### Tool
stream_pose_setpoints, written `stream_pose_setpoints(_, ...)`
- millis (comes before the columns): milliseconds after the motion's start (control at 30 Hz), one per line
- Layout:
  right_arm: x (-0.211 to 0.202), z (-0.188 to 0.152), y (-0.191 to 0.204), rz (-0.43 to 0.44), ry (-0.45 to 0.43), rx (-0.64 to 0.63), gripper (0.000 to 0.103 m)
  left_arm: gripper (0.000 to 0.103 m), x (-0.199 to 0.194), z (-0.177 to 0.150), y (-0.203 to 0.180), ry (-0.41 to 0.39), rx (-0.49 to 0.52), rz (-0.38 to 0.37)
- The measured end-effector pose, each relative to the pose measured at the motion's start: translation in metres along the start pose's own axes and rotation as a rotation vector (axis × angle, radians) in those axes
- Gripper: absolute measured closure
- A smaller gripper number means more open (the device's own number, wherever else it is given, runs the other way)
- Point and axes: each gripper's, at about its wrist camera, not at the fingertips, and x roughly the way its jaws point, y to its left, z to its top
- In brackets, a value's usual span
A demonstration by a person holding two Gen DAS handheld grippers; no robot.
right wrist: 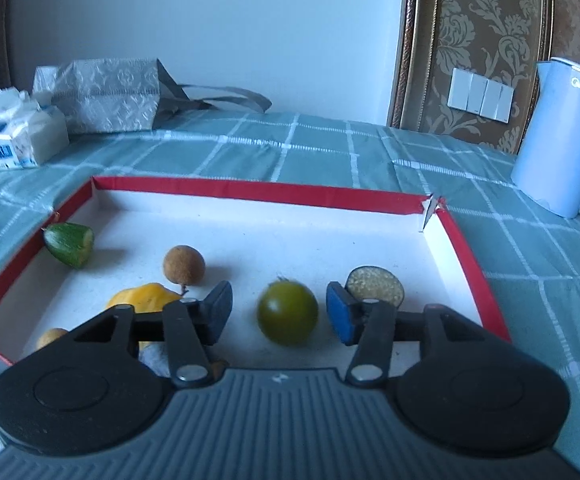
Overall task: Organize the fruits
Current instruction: 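Lower the green tomato into the tray and open the right tool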
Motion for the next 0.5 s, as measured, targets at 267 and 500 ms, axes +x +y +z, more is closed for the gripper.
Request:
stream_pose_setpoints(267, -0.042, -0.014, -0.006, 0.013, -0.102, 0.036, 0.040, 0.003, 0.000, 0.000, 0.000, 0.000, 0.000, 0.000)
stream_pose_setpoints(500, -0.088, -0.045, -0.028, -0.028, -0.221, 0.078, 0.025, 0.002, 0.001, -0.001, 0.000, 0.002, 0.000, 0.002)
